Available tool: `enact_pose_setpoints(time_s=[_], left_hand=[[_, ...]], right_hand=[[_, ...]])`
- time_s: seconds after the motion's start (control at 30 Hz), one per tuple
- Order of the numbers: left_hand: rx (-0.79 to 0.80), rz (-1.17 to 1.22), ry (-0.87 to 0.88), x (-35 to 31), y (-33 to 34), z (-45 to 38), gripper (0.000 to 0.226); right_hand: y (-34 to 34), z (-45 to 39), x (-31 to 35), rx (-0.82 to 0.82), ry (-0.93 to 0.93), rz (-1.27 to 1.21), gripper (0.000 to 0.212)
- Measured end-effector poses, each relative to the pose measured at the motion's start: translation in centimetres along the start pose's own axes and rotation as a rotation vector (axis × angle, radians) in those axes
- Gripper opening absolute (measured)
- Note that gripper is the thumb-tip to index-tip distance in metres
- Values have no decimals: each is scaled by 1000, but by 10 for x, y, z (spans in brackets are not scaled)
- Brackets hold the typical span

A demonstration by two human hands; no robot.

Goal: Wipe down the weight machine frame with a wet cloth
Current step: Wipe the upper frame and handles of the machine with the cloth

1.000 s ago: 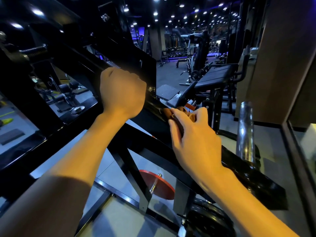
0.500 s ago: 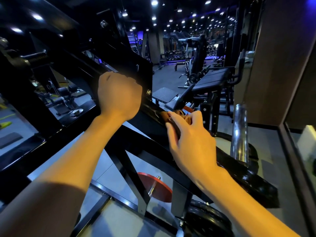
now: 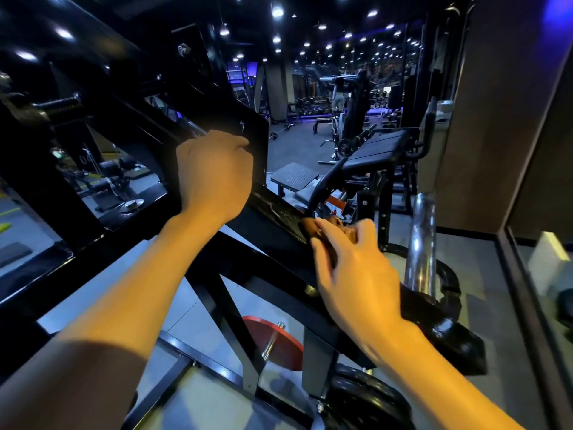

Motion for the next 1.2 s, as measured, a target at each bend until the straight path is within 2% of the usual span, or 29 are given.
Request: enact_pose_setpoints(time_s=[0.1, 0.23, 0.33, 0.5, 0.6, 0.73, 0.87, 1.0, 1.13, 1.2], left_hand=[[17, -43, 108, -19, 7, 8, 42], [110, -87, 235, -32, 26, 23, 47], [169, -84, 213, -39, 36, 30, 55], [169, -90, 69, -49, 41, 27, 60], [173, -59, 50, -51, 44, 30, 59], [177, -40, 48, -48, 45, 31, 59], [125, -23, 33, -55, 43, 33, 54], [147, -13, 51, -56, 42, 32, 60], [162, 34, 26, -58, 38, 31, 67], [146, 108, 6, -62, 35, 33, 64]], right_hand=[[-1, -2, 1, 26, -14, 19, 42], [-13, 39, -37, 58, 59, 1, 45], [-19, 58, -55, 55, 132, -6, 46], [-3, 19, -20, -2, 68, 20, 42], [1, 4, -6, 0, 35, 12, 43], [-12, 32, -34, 27, -3, 33, 43], [-29, 72, -76, 48, 104, 98, 46], [-33, 80, -79, 41, 173, 122, 43], [-16, 46, -45, -8, 71, 52, 40], [-11, 31, -36, 19, 27, 24, 44]])
Point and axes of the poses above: each hand's wrist, its own z-axis away from the middle knuckle, its own y-axis out of the palm, x = y × z, the point moved 2 cm from there along -z, towards the middle knuckle, and after that the axes turned 11 degrees about x, right-handed, at the moved point
